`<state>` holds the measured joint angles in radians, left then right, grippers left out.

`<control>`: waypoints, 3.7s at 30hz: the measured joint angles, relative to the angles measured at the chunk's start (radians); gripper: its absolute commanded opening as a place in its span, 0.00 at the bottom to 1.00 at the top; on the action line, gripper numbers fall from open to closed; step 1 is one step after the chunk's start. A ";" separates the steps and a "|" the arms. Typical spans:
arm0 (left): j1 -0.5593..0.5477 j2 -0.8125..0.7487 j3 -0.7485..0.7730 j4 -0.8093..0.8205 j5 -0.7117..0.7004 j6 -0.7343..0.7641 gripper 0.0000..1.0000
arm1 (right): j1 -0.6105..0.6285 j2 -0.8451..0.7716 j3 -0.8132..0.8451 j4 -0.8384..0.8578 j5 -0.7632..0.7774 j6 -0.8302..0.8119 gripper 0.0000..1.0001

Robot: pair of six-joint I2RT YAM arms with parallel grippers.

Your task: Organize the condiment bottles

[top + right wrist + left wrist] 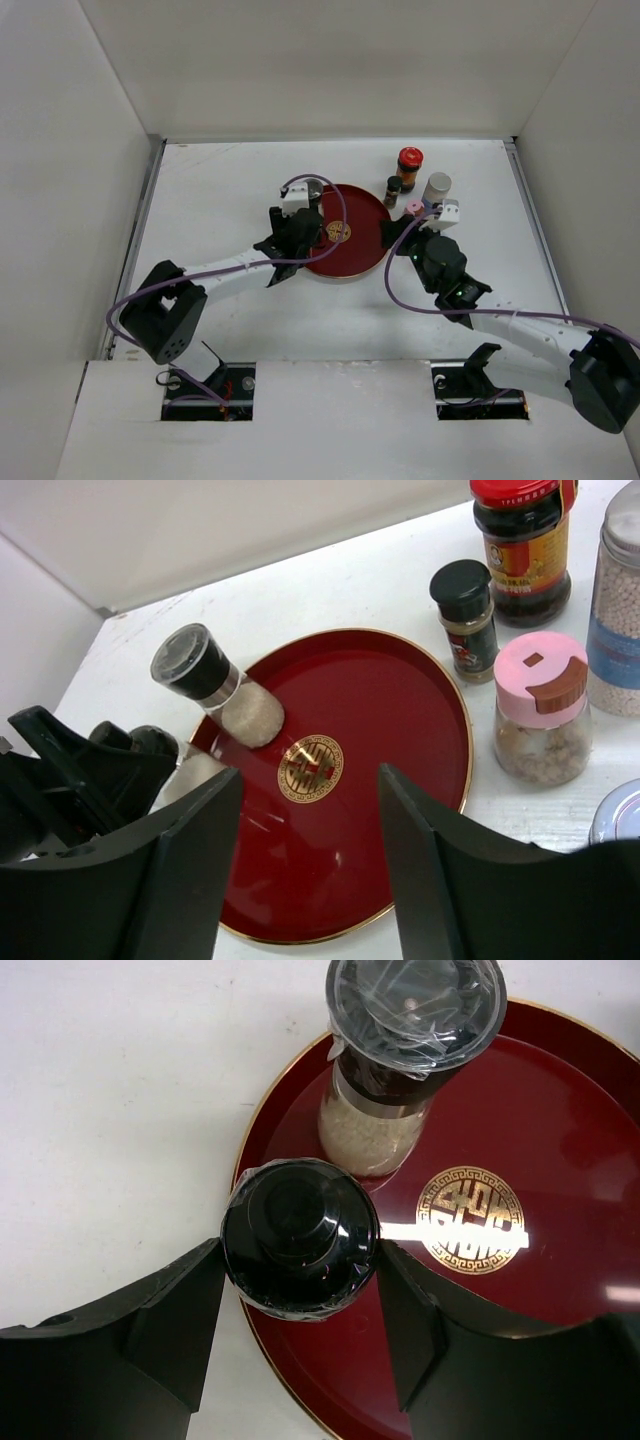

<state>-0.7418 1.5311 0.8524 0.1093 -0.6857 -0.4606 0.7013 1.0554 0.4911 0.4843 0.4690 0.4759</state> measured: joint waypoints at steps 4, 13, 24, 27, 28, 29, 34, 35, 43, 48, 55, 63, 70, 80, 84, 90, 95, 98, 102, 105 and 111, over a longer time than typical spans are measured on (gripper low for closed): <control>-0.001 0.003 -0.019 0.050 -0.010 0.002 0.64 | 0.000 0.003 0.000 0.000 0.006 -0.005 0.67; -0.006 -0.060 -0.103 0.179 0.016 0.007 1.00 | -0.002 0.048 0.011 -0.028 0.029 -0.031 0.15; -0.006 -0.568 -0.482 0.573 -0.029 -0.021 0.59 | -0.170 0.185 0.271 -0.298 0.062 -0.080 0.77; -0.003 -0.632 -0.576 0.595 -0.057 -0.043 0.48 | -0.212 0.272 0.348 -0.370 0.060 -0.095 0.82; 0.002 -0.644 -0.600 0.596 -0.063 -0.051 0.48 | -0.219 0.297 0.365 -0.389 0.056 -0.098 0.82; 0.008 -0.652 -0.621 0.598 -0.068 -0.059 0.48 | -0.227 0.322 0.381 -0.410 0.053 -0.103 0.82; 0.050 -0.656 -0.690 0.607 -0.083 -0.116 0.52 | -0.256 0.418 0.448 -0.494 0.032 -0.116 0.82; 0.056 -0.652 -0.693 0.607 -0.085 -0.125 0.53 | -0.258 0.431 0.461 -0.508 0.031 -0.117 0.82; 0.068 -0.623 -0.696 0.621 -0.083 -0.175 0.57 | -0.283 0.507 0.506 -0.548 0.028 -0.119 0.64; 0.072 -0.619 -0.696 0.628 -0.081 -0.186 0.58 | -0.283 0.556 0.529 -0.552 0.035 -0.115 0.43; 0.074 -0.610 -0.696 0.629 -0.080 -0.195 0.61 | -0.261 0.533 0.533 -0.548 0.096 -0.147 0.38; 0.074 -0.591 -0.696 0.636 -0.074 -0.202 0.61 | -0.161 0.388 0.566 -0.551 0.128 -0.183 0.39; 0.080 -0.586 -0.696 0.646 -0.070 -0.204 0.62 | -0.093 0.596 0.776 -0.488 0.027 -0.180 0.40; 0.087 -0.586 -0.709 0.649 -0.069 -0.207 0.62 | -0.073 0.920 0.971 -0.460 -0.047 -0.172 0.43; 0.087 -0.586 -0.709 0.650 -0.069 -0.209 0.62 | -0.073 0.943 0.974 -0.462 -0.055 -0.159 0.47; 0.087 -0.586 -0.709 0.650 -0.068 -0.209 0.63 | -0.066 0.946 0.974 -0.454 -0.058 -0.136 0.73; 0.089 -0.586 -0.709 0.651 -0.065 -0.209 0.63 | -0.058 0.898 0.947 -0.455 -0.062 -0.131 0.74; 0.092 -0.584 -0.709 0.650 -0.064 -0.209 0.63 | -0.063 0.809 0.900 -0.454 -0.065 -0.129 0.71; 0.093 -0.584 -0.709 0.651 -0.063 -0.209 0.63 | -0.106 0.679 0.821 -0.444 -0.065 -0.124 0.56; 0.093 -0.578 -0.709 0.650 -0.062 -0.209 0.63 | -0.167 0.634 0.783 -0.426 -0.051 -0.119 0.60; 0.094 -0.569 -0.709 0.651 -0.060 -0.209 0.63 | -0.269 0.662 0.761 -0.432 -0.011 -0.134 0.76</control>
<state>-0.6479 0.9619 0.1436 0.7601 -0.7452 -0.6701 0.4320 1.7172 1.2518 0.0521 0.4576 0.3424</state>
